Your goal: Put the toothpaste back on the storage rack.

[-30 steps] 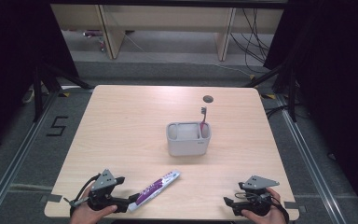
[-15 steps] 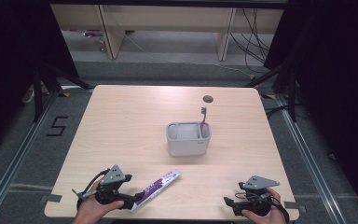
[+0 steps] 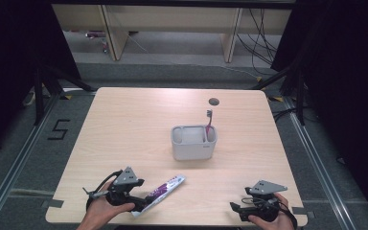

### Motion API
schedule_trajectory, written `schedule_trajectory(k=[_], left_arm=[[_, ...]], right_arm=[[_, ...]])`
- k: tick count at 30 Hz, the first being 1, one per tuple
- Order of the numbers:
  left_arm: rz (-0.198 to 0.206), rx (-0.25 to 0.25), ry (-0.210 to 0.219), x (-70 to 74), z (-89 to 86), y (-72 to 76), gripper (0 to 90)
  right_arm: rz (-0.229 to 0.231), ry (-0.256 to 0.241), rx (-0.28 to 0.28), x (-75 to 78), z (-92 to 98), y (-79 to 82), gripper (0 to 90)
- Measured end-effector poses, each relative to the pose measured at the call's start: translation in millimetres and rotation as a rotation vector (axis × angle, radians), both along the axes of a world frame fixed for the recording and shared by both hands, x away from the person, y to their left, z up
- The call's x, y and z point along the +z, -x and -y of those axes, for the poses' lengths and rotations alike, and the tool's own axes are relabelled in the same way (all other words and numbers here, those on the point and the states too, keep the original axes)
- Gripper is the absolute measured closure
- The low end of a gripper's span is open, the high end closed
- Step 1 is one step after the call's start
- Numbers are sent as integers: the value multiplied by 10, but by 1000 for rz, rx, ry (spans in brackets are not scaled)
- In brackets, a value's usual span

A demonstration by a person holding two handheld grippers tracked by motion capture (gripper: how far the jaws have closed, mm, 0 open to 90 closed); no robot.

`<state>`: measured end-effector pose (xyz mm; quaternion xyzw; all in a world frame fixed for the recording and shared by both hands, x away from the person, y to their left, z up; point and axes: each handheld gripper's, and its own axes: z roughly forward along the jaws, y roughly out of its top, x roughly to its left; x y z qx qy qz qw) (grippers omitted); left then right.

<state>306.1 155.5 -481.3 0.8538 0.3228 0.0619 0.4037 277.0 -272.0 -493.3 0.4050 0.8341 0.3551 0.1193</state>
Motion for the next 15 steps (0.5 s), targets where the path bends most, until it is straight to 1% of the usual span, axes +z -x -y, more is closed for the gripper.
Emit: schedule_trajectory(k=[1, 2, 3, 4, 5, 8, 9, 13, 14, 15], left_arm=[[-2, -15, -15, 11, 4, -9, 280], [-4, -26, -28, 21, 10, -14, 289], [-6, -22, -25, 23, 28, -15, 297], [-7, -35, -35, 30, 33, -23, 302], [-7, -35, -41, 36, 41, -30, 309], [-16, -44, -52, 48, 57, -52, 340], [-14, -49, -58, 49, 65, -62, 346], [-25, -58, -76, 52, 99, -77, 368], [-24, -57, -75, 50, 113, -79, 374], [-27, -65, -82, 54, 123, -80, 380]], right_arm=[[-9, -5, -12, 2, -11, 12, 204], [1, 8, -4, 7, -2, 4, 204], [-12, 0, -10, 6, -9, 10, 205], [-8, -2, -12, 3, -9, 11, 205], [9, 11, 0, 6, 5, -1, 205], [11, 10, 0, 7, 8, -2, 205], [2, 0, 2, 2, 3, -1, 205], [1, 1, 3, 6, 2, -1, 205], [4, -7, 10, -3, 1, -6, 205], [-8, -7, 25, 2, 7, -11, 206]])
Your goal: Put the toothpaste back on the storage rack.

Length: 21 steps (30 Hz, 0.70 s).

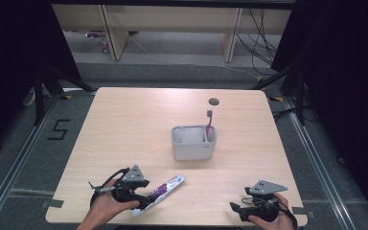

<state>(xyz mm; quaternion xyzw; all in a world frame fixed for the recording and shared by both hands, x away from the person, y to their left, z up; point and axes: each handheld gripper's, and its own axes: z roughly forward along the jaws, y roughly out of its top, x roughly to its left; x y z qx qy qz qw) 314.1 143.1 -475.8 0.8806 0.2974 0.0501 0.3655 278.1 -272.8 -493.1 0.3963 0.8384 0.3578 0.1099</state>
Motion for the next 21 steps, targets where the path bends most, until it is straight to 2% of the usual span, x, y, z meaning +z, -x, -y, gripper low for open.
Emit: schedule_trajectory(k=[5, 6, 7, 9, 15, 16, 18, 21], left_arm=[[-9, -26, -27, 13, 53, -10, 423], [-13, -25, -26, 11, 64, -12, 425], [-15, -26, -31, 11, 72, -16, 430], [-23, -28, -41, 8, 89, -23, 435], [-36, -46, -87, -17, 134, -75, 461], [-44, -52, -103, -14, 143, -80, 465], [-52, -61, -115, -22, 171, -92, 471], [-65, -65, -125, -21, 218, -99, 486]], right_arm=[[0, 1, 1, 1, -5, 4, 206], [-30, -23, -27, 4, -28, 26, 206], [-45, -23, -34, 9, -35, 35, 206], [-18, -5, -26, 11, -23, 27, 205], [-22, -5, -30, 13, -34, 34, 206], [6, 8, -12, 3, -17, 14, 206], [-13, -5, -32, 4, -35, 36, 206], [6, -4, -5, -1, -27, 20, 206]])
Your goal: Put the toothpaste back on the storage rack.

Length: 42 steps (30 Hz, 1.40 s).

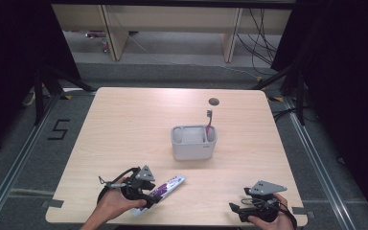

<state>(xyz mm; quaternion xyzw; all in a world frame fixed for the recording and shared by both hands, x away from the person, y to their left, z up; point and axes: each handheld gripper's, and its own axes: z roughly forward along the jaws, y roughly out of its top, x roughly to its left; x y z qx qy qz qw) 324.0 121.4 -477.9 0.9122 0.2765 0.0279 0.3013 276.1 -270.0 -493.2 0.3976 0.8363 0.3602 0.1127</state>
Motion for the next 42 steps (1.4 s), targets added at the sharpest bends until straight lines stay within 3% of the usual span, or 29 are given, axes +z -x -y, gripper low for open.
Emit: schedule_trajectory(k=[8, 11, 12, 20, 26, 32, 42], left_arm=[[-39, -29, -57, 1, 68, -60, 524], [-44, -28, -76, 8, 99, -72, 535], [-40, -29, -79, 8, 107, -75, 541], [-51, -54, -174, 36, 164, -98, 578], [-66, -61, -193, 33, 235, -94, 584], [-65, -90, -222, 26, 313, -94, 585], [-66, -157, -312, 44, 414, -127, 565]], right_arm=[[-12, 4, -16, 12, -3, 14, 206], [5, 10, -8, 0, 2, 5, 206], [-9, 7, -12, 11, 0, 11, 206], [-8, 7, -10, 12, 1, 10, 206], [-8, 7, -9, 10, 0, 9, 207], [-12, 6, -8, 14, 1, 12, 207], [-8, 8, -4, 13, 4, 11, 207]])
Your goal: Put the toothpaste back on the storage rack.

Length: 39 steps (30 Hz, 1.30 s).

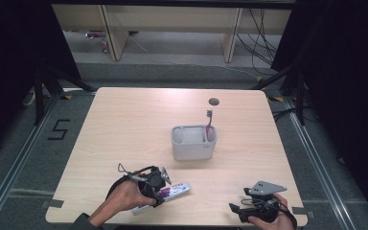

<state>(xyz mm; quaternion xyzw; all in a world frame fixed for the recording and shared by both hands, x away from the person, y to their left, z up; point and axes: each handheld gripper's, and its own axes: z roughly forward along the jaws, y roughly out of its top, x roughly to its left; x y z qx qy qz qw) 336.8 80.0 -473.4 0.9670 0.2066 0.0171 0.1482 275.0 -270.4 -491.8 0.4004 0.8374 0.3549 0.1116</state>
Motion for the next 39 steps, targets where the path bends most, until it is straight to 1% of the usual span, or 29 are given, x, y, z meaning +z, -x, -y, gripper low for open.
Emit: schedule_trajectory(k=[1, 2, 5, 7, 9, 11, 14, 16, 17, 19, 20, 22, 23, 25, 26, 28, 29, 30, 31, 32, 35, 39], left_arm=[[-2, 2, -4, -6, 5, 2, 562], [-1, 17, 2, -23, 10, 14, 559], [-7, 6, -19, -35, 21, 7, 556], [-12, 5, -27, -52, 33, 5, 553], [-16, 3, -35, -64, 42, 4, 552], [-20, -4, -39, -66, 46, -5, 554], [-35, -8, -47, -71, 47, -26, 556], [-41, -3, -48, -70, 57, -29, 556], [-42, -7, -51, -70, 62, -34, 556], [-40, -9, -58, -71, 74, -34, 557], [-44, -10, -64, -69, 80, -33, 558], [-42, -19, -72, -66, 90, -37, 560], [-40, -20, -74, -67, 95, -35, 561], [-40, -32, -82, -64, 100, -34, 565], [-33, -39, -86, -63, 103, -32, 567], [-25, -44, -88, -60, 109, -19, 572], [-23, -44, -88, -60, 111, -16, 574], [-24, -45, -87, -60, 110, -18, 576], [-26, -46, -86, -59, 110, -20, 578], [-25, -47, -86, -58, 110, -19, 582], [-22, -56, -90, -54, 114, -12, 590], [-22, -63, -92, -45, 119, -5, 612]], right_arm=[[1, 1, 1, -1, 2, 0, 208], [14, 8, 10, -1, 11, -8, 208], [10, 1, 11, -1, 13, -5, 208], [16, 4, 17, -4, 17, -9, 208], [-23, -9, -17, 6, -2, 25, 208], [5, 3, 4, 2, 10, 7, 208], [-7, 1, -3, -1, 5, 14, 208], [-3, 4, -1, 0, 6, 12, 208], [7, 5, 5, -2, 9, 6, 208], [5, 5, 5, -3, 8, 7, 208], [18, 11, 11, -10, 11, 3, 208], [16, 10, 11, -9, 12, 3, 208], [5, 5, 5, -2, 8, 8, 208], [4, 4, 5, -2, 9, 9, 208], [-4, 5, 0, 1, 7, 14, 208], [16, 10, 11, -9, 12, 5, 208], [17, 9, 13, -10, 13, 4, 208], [10, 3, 9, -10, 8, 8, 208], [-10, -2, -3, 1, 3, 18, 208], [4, 3, 11, -4, 13, 3, 208], [-3, 2, 7, -3, 10, 8, 208], [3, 1, 11, -4, 14, 4, 208]])
